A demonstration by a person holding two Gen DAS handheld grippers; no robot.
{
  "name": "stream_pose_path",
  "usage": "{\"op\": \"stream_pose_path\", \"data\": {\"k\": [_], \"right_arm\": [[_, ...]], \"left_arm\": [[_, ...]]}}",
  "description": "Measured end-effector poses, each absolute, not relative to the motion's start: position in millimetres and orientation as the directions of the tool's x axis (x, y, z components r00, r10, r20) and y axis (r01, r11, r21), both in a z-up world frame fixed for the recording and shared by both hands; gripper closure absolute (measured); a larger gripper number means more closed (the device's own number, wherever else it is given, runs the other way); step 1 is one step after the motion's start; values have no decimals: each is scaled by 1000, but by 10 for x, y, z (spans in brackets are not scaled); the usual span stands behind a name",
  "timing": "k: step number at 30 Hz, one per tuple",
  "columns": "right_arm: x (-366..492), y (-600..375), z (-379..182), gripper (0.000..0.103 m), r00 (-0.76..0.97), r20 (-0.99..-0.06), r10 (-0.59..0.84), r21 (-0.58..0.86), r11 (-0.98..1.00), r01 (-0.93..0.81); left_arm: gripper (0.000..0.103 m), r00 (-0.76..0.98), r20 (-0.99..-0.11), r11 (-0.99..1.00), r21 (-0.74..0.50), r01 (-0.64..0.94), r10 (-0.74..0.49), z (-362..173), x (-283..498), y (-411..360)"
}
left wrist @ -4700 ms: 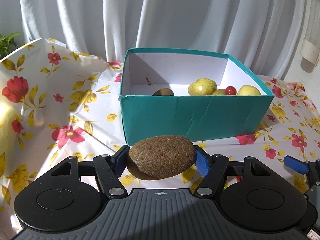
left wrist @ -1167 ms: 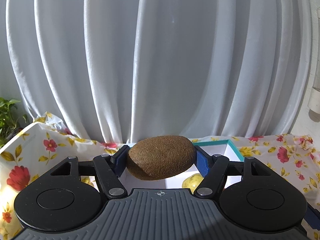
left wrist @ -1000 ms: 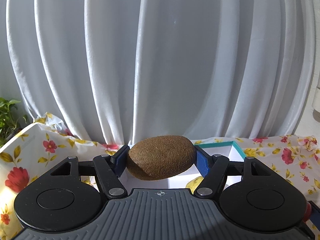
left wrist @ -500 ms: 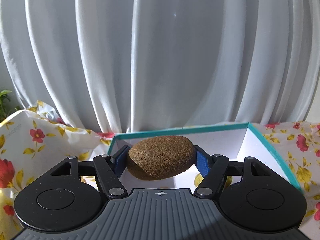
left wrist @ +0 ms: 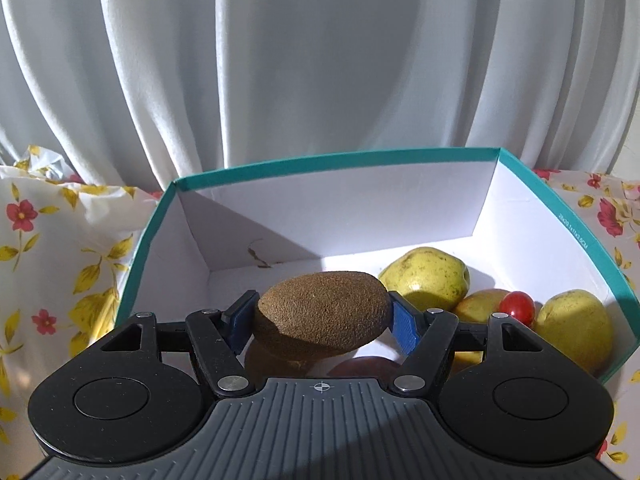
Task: Organize fruits
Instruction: 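Lower the kiwi into the box and open the left tool, then lower the cherry tomato into the box and open the right tool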
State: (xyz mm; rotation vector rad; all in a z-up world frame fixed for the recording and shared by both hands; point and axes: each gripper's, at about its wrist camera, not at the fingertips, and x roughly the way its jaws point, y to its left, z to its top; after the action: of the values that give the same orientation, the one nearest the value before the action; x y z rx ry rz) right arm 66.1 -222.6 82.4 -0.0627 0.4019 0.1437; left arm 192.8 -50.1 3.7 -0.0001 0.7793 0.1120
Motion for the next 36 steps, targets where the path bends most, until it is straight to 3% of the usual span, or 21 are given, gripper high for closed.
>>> {"op": "stream_pose_path", "data": {"k": [12,17,22,30,36], "right_arm": [[662,-2222,826,77,910,-396,122,-33,989,-147],[660,-2230,830,77,911,-394,121,-34,989,-145],[645,-2246,845,77,914,-386,122,-33,989,-146],[614,-2321,898,77,928,-355,117,-28,990,-136],[632,-2313,971,77,940,-317,128,-29,989,-145]], "left_arm": [[29,644,-761,996,27,-90,79,-75,1999,-521],[16,672,-738,996,19,-82,70,17,1952,-526],[9,688,-724,997,1,-73,51,172,1858,-535],[3,772,-622,982,-29,-186,128,624,1155,-333],[2,753,-634,967,-26,-253,179,624,809,-201]]}}
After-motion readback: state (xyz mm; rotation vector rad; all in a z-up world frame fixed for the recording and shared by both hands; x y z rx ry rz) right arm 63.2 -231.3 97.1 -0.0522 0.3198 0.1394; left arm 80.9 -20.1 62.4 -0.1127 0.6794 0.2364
